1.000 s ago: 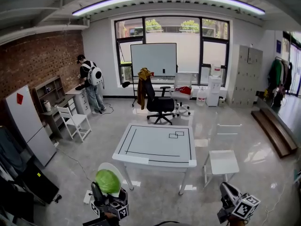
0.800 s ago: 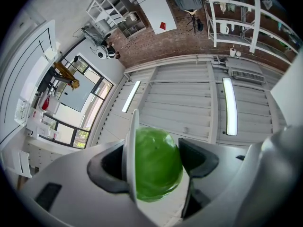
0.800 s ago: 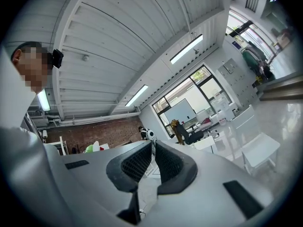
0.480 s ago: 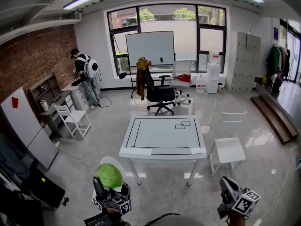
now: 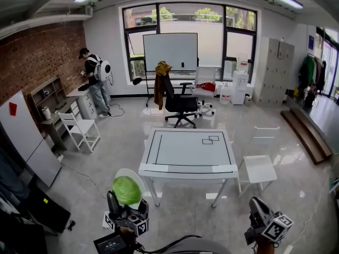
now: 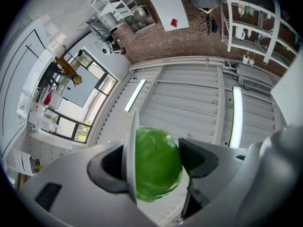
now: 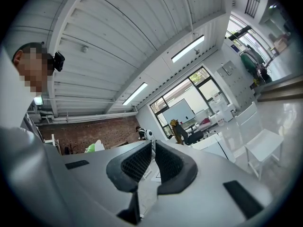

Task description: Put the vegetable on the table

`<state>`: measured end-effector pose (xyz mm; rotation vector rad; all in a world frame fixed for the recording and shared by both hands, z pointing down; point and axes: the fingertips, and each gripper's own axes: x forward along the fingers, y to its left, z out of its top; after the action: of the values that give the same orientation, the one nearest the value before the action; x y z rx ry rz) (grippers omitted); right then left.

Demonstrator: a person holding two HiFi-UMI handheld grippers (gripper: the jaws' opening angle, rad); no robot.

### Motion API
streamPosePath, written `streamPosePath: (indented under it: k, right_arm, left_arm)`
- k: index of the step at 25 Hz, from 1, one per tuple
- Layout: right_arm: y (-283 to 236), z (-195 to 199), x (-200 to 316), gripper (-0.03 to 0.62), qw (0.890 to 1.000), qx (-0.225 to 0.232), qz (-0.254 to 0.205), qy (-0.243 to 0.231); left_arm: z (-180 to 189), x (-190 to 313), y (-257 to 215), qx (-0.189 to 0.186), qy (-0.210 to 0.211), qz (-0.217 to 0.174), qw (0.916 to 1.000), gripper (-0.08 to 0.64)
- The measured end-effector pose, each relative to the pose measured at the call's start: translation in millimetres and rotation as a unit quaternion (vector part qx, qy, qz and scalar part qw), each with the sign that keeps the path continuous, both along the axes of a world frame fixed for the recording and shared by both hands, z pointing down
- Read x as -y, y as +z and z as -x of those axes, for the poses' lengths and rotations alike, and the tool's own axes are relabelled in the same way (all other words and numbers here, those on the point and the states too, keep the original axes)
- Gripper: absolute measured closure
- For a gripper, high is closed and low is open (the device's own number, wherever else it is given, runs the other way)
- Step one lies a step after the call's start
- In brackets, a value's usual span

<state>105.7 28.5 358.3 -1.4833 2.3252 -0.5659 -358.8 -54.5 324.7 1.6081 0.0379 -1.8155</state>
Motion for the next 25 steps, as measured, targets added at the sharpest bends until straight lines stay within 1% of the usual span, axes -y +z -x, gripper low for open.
streamPosePath:
  k: [2,3,6,7,11,15,20,25]
  right_arm:
    - [-8,9,-1,0.583,1.0,-0.015,-0.008,0.006]
    - [-9,12,-2,0.583,1.0,-0.014,-0.01,0.01]
    - [-2,18,0,0.583,1.0,0.012,-0.012,0.014]
    - [-2,22,4,0.583,1.0,0.012,-0.015,0.012]
    - [-10,35,22,0.583,0.999,-0.022,-0.027,-0.006]
    - [-12,34,33,0.583,0.999,-0.027,-0.008,-0.032]
    - [-9,19,59,0.583,0.998,-0.016,0.007,-0.066]
    - [-4,-13,85,0.583,0.995,-0.007,0.015,-0.094]
  left_arm:
    - [7,3,0,0.001,0.004,-0.002,1.0,0.233]
    - [10,4,0,0.003,0.006,-0.004,1.0,0.233]
    - [14,12,-1,0.011,0.013,-0.017,0.9997,0.233]
    - [15,16,-1,0.013,0.014,-0.022,0.9996,0.233]
    - [16,30,-4,0.011,0.013,-0.031,0.9994,0.233]
    - [15,22,-4,0.006,-0.005,-0.016,0.9998,0.233]
    - [0,26,-9,0.011,-0.032,-0.002,0.9994,0.233]
    - [-31,30,-15,0.014,-0.057,-0.001,0.9983,0.233]
